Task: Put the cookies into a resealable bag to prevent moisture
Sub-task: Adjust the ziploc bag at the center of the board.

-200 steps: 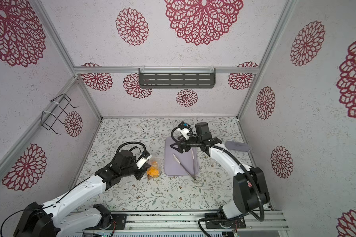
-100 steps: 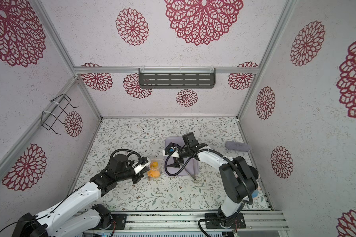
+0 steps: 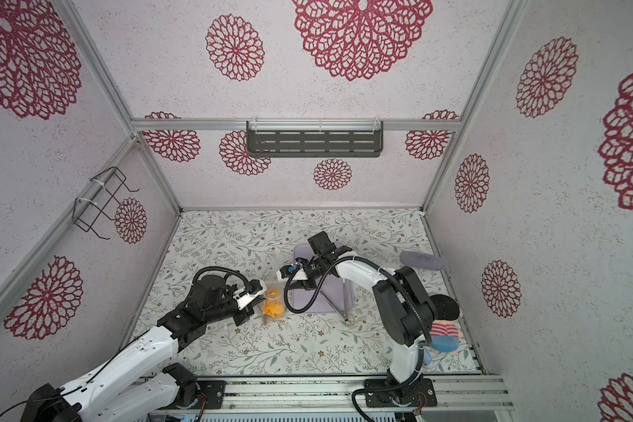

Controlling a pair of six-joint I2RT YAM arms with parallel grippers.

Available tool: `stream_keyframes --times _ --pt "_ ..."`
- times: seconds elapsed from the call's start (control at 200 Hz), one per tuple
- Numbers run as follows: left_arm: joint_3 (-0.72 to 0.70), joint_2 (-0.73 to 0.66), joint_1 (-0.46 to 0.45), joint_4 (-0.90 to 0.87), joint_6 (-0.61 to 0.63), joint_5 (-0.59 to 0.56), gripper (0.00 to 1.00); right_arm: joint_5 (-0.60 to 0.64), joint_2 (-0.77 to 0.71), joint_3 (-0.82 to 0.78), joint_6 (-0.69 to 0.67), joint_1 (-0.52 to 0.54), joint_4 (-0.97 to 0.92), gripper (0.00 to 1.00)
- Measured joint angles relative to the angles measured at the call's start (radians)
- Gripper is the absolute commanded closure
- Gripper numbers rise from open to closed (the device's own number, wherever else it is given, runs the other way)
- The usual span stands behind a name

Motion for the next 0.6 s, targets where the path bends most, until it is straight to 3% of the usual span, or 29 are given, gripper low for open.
stream_keyframes --times 0.1,0.595 --pt "-0.007 -0.008 0.002 0.001 0.003 -0.016 1.00 0.018 -0.010 0.000 -0.003 -0.010 -0.041 1.00" --pt "-0.036 -0.003 0.018 0.043 0.019 -0.092 1.00 0.186 -0.147 -0.013 0.063 -0.014 -0.149 1.00"
